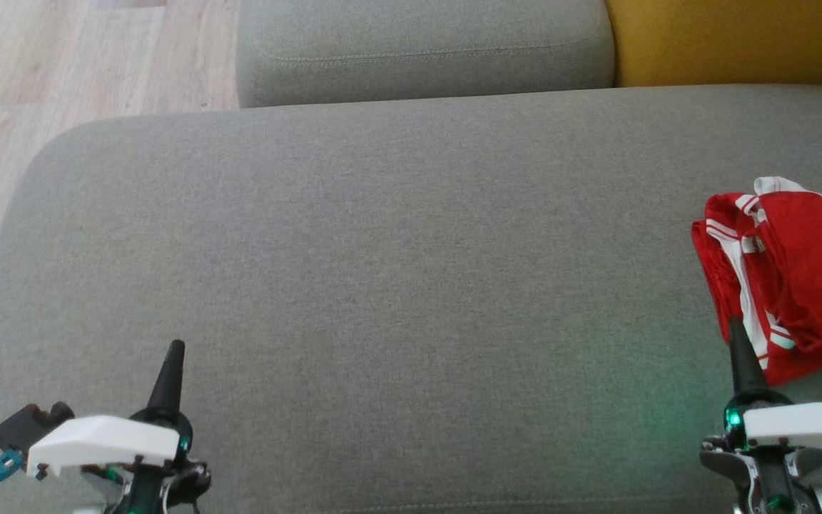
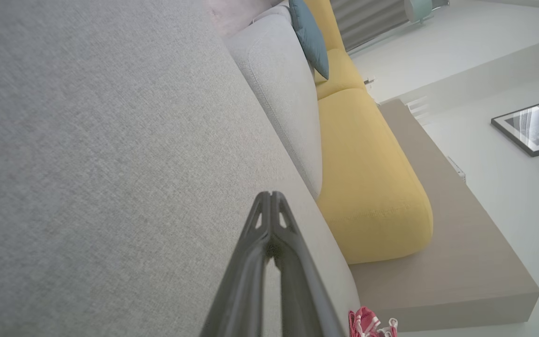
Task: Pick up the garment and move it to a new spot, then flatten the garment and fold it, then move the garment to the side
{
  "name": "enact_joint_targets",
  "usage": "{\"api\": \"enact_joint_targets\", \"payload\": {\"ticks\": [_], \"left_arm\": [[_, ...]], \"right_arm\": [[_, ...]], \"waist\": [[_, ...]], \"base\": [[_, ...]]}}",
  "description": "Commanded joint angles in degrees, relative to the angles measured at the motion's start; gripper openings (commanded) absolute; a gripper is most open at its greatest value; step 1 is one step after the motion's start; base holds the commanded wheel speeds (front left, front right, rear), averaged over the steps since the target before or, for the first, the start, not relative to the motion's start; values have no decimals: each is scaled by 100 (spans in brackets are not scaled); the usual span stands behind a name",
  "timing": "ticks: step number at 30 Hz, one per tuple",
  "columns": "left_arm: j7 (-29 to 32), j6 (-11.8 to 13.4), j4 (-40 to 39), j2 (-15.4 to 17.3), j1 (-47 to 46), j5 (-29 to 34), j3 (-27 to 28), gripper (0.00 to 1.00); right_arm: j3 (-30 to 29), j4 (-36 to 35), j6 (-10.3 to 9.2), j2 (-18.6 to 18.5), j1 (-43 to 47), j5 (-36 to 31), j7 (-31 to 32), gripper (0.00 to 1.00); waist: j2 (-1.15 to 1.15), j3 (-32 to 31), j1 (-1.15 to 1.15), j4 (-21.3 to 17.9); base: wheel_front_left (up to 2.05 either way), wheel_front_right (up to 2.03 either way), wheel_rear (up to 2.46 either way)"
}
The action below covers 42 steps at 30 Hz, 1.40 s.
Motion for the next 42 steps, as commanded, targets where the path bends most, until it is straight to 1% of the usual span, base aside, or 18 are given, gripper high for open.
{"api": "enact_joint_targets", "payload": {"ticks": [1,10,33,42], "left_arm": [[35,-67,-138,25,-388,-187,254,0],[145,-183,-91,-41,-455,-717,413,0],[484,-530,51,-248,-657,-2305,900,0],[507,-537,55,-266,-662,-2322,930,0]], "right_arm": [[71,-156,16,-136,-371,195,14,0],[33,-67,17,-137,-457,711,45,0],[-90,200,21,-133,-717,2257,145,0],[-111,207,21,-119,-724,2273,162,0]], "waist": [[0,1,0,-2],[0,3,0,-13],[0,10,0,-45],[0,10,0,-46]], "base": [[0,0,0],[0,0,0],[0,0,0],[0,0,0]]}}
